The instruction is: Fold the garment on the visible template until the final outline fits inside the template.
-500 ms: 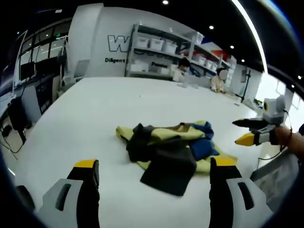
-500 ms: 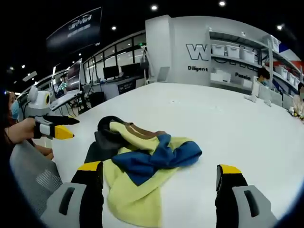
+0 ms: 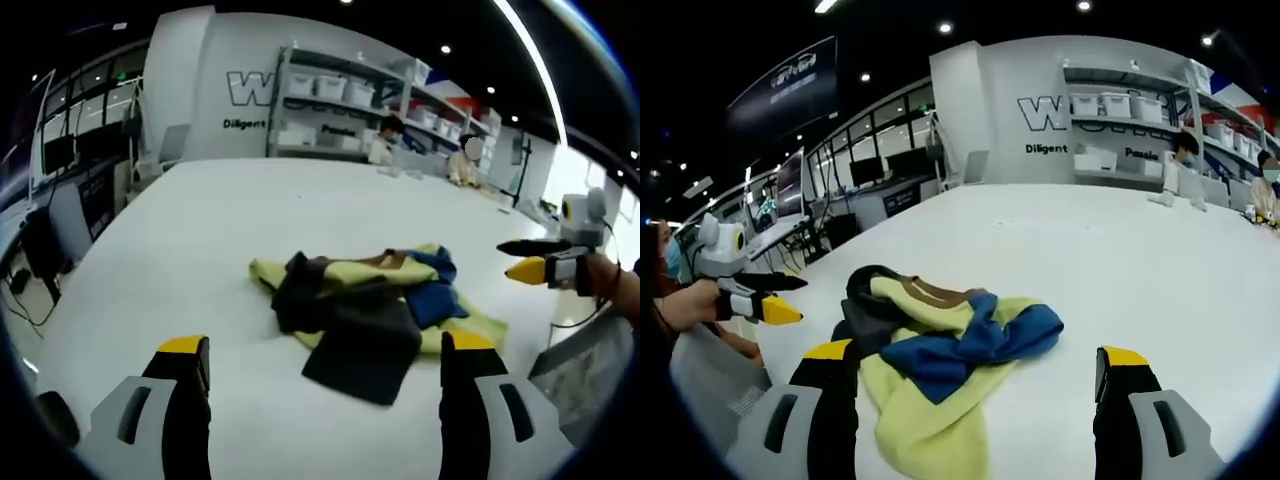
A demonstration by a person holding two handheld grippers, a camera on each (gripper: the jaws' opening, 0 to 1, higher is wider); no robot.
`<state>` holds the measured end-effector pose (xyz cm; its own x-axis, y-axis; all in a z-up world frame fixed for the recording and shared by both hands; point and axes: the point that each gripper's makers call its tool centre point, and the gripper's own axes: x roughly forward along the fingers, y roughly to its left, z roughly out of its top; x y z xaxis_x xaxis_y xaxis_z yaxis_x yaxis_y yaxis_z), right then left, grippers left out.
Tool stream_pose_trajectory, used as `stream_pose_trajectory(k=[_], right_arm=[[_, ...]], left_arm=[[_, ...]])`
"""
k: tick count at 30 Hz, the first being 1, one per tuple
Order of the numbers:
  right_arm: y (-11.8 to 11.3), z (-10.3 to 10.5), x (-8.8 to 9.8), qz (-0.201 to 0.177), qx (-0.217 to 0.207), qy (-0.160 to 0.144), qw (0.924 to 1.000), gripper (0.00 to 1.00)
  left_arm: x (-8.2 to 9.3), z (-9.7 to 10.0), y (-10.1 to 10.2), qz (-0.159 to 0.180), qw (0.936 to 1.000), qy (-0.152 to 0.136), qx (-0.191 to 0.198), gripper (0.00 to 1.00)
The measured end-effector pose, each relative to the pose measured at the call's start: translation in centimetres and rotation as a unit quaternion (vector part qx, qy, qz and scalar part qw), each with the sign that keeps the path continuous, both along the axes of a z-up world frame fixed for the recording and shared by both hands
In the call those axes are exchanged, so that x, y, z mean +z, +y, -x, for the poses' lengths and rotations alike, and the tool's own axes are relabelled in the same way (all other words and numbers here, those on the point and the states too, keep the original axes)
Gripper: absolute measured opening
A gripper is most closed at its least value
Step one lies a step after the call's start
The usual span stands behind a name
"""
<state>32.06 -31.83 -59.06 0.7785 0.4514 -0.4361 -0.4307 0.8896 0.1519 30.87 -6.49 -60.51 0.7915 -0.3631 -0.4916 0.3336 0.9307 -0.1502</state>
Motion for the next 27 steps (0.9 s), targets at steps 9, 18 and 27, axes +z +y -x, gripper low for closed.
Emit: stream_pose_trajectory(k=[9, 18, 27], right_arm=[[0.1, -0.1, 0.1, -0.002, -0.001, -0.002, 1.0000, 0.99], [0.4, -0.1, 0.3, -0.016, 0.002, -0.003, 0.9999, 0.98], [0.9, 0.3, 0.0, -0.020, 0.012, 0.008, 0.9997, 0.98]], left_arm=[[0.5, -0.2, 0.2, 0.010, 0.9999, -0.009, 0.007, 0.92], [0.5, -0.2, 0.2, 0.009, 0.9999, -0.008, 0.008, 0.92], [1.0, -0.3, 0.1, 0.016, 0.9997, -0.017, 0.009, 0.92]])
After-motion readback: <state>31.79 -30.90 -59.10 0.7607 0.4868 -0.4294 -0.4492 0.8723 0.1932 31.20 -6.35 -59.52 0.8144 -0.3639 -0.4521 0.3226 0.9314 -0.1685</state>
